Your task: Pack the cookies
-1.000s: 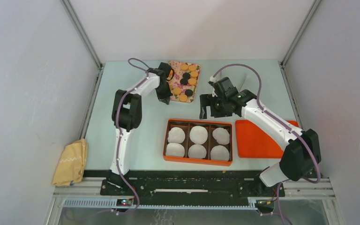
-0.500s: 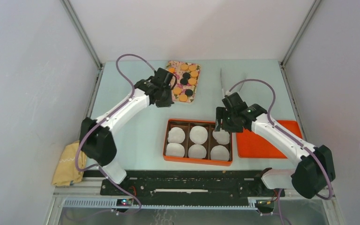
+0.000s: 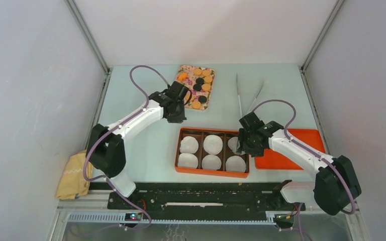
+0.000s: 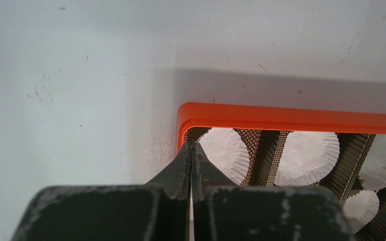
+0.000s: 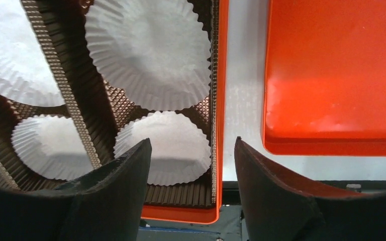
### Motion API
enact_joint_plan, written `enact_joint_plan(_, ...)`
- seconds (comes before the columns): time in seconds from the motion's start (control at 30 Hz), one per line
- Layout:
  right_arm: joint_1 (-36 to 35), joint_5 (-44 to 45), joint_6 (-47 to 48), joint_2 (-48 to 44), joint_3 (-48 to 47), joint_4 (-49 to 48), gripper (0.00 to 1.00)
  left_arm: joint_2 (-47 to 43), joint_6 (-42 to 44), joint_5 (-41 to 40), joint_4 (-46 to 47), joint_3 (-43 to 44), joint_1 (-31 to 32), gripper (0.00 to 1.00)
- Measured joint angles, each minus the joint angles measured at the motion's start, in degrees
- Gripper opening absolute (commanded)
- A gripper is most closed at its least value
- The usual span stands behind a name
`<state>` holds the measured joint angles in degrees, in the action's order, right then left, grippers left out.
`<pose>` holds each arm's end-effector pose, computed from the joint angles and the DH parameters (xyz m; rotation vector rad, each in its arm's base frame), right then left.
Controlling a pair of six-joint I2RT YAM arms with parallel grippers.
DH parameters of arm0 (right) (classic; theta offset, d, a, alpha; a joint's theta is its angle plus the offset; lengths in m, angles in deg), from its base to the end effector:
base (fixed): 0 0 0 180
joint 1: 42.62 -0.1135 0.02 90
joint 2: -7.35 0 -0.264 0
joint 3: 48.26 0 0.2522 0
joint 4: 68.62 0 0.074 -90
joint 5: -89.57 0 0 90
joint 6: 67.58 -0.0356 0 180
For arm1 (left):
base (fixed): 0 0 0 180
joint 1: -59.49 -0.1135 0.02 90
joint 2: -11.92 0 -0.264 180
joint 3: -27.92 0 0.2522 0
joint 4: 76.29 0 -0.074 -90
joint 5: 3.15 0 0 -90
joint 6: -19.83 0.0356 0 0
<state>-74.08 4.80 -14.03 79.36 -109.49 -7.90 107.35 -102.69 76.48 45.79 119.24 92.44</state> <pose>0.1902 0.1125 0.2136 0.1437 2.8159 0.1497 0.2952 -0.1837 0.2620 -0.0496 2.6315 -0.1535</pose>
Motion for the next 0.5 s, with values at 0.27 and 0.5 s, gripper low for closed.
enact_joint_plan(0.27,0.2,-1.6,-0.3,5.7,0.5,-2.2,0.24,0.0,0.0,-0.5,-0.1,0.0,0.0,0.00)
enact_joint_plan(0.5,-1.1,-3.9,0.1,10.4,-2.5,-3.6,0.18,-0.4,0.6,-2.6,-1.0,0.0,0.0,0.00)
